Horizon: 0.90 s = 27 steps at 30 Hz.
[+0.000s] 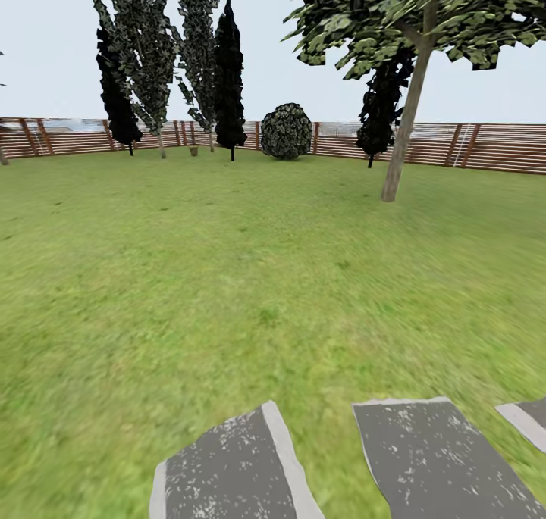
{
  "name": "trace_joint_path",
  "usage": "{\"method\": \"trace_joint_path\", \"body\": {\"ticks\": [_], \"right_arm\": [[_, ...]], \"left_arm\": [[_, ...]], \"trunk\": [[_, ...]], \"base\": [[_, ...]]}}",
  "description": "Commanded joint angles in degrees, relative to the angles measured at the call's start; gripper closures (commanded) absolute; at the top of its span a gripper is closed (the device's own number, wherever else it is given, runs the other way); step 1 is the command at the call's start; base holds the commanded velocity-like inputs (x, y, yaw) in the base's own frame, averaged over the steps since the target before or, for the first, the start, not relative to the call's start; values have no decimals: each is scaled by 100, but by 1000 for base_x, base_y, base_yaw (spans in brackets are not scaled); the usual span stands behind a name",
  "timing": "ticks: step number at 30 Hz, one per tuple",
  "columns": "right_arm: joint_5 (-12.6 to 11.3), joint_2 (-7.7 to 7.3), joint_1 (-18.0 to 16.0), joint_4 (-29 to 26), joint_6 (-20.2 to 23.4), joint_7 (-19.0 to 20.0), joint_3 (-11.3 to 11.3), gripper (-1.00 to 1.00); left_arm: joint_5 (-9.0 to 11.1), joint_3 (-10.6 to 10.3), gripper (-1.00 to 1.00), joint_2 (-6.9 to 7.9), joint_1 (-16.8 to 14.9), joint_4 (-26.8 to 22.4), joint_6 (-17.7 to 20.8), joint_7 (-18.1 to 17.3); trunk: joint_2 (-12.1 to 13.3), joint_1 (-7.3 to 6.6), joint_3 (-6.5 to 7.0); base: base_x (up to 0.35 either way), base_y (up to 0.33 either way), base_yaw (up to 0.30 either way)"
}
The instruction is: Take the three Easter eggs out of the wicker basket on the lawn in the garden, then place them on the lawn next to a single tree (choose any tree) so that all three eggs are next to the same tree and none are left in the basket.
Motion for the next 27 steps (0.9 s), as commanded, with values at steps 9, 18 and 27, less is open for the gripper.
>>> {"method": "trace_joint_path", "body": {"ticks": [9, 18, 27], "right_arm": [[-36, 2, -7, 16, -4, -1, -21, -100], [-13, 0, -9, 14, -4, -1, -1, -100], [-18, 4, -7, 14, -4, -1, -9, -100]], "left_arm": [[-3, 1, -100, 0, 4, -14, -2, 1], [-3, 1, -100, 0, 4, -19, -2, 0], [-3, 1, -100, 0, 4, -13, -2, 2]], "trunk": [[-2, 3, -4], [-2, 3, -4], [-2, 3, -4]], "base": [[330, 0, 1], [330, 0, 24], [330, 0, 0]]}}
